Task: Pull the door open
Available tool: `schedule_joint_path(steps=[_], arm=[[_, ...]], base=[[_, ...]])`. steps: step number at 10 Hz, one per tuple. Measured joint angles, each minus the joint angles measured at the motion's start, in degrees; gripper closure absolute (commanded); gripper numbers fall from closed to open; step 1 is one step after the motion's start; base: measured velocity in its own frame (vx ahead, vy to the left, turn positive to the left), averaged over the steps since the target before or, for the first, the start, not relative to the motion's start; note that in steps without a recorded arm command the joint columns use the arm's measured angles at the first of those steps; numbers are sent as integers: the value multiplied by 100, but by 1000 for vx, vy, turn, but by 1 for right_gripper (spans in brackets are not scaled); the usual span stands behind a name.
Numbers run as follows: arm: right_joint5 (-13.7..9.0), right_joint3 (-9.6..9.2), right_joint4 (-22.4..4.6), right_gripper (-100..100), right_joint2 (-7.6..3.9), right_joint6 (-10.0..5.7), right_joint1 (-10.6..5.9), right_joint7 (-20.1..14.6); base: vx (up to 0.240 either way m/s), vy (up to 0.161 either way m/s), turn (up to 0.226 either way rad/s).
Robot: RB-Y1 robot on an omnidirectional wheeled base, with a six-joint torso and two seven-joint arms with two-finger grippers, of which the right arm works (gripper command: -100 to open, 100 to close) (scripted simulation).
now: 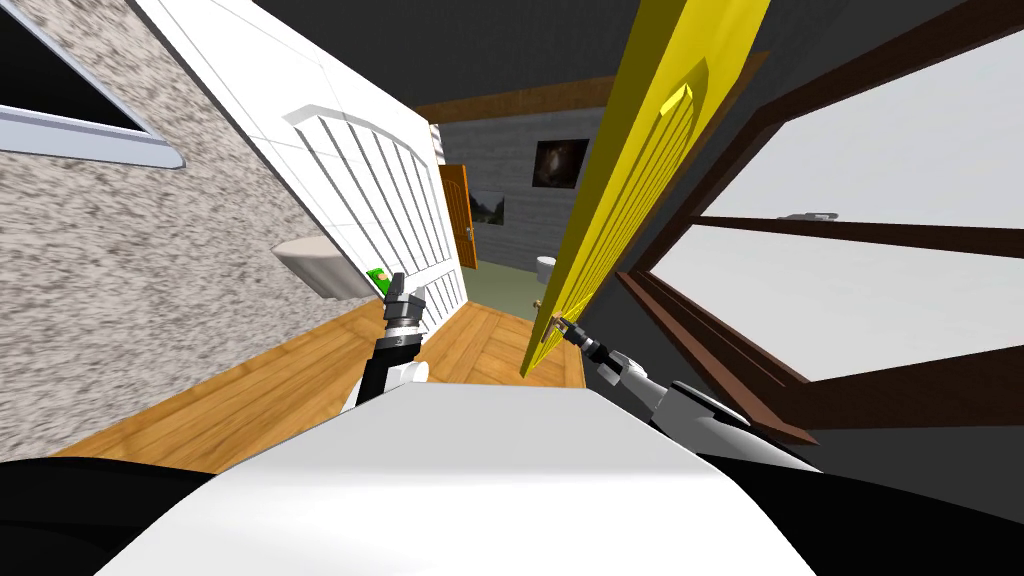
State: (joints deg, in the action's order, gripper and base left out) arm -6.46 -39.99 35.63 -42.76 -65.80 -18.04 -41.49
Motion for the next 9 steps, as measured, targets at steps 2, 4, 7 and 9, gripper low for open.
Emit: schedule_joint_path(steps=[2, 4, 7, 9], arm=[[0, -2, -9, 100, -7, 4, 13, -2], [11, -45, -236, 100, 11, -230, -44, -5], [10, -93, -210, 100, -40, -400, -16, 6], [25, -144, -228, 100, -38, -560, 15, 13]], base=[[0, 16, -3], [24, 52, -16], [20, 55, 8], [-3, 50, 6]])
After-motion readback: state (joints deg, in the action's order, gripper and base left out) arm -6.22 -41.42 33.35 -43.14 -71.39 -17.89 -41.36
